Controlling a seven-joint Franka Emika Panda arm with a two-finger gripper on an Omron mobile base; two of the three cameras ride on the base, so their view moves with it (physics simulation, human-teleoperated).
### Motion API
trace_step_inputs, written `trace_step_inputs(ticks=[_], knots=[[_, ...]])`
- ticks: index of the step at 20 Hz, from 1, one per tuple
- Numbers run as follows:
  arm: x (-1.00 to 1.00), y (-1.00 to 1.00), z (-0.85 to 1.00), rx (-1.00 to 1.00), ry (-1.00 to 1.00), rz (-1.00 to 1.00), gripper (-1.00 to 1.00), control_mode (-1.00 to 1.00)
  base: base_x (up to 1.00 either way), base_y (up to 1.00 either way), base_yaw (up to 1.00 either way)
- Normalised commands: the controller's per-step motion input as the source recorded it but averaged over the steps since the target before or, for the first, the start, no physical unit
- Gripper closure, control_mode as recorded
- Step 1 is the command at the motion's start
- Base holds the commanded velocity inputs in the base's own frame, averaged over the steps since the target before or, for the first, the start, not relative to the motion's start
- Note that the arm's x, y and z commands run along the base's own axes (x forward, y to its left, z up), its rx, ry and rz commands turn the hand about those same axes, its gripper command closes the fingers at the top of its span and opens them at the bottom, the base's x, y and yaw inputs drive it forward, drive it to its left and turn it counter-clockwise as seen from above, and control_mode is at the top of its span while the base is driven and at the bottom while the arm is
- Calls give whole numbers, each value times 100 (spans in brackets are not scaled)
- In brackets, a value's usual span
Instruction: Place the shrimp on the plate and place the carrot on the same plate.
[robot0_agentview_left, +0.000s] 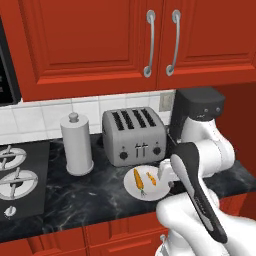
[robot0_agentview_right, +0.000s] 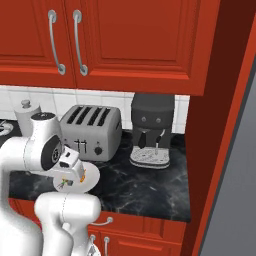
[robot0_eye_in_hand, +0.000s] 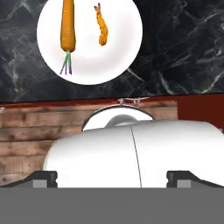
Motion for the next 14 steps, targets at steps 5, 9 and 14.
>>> trace_step_inputs(ticks=[5, 9, 14], knots=[[-8, -32, 61, 0, -2, 0, -100, -100, 0, 0, 0], [-12, -9, 50, 0, -5, 0, -100, -100, 0, 0, 0], [-21, 0, 12, 0, -8, 0, -100, -100, 0, 0, 0]])
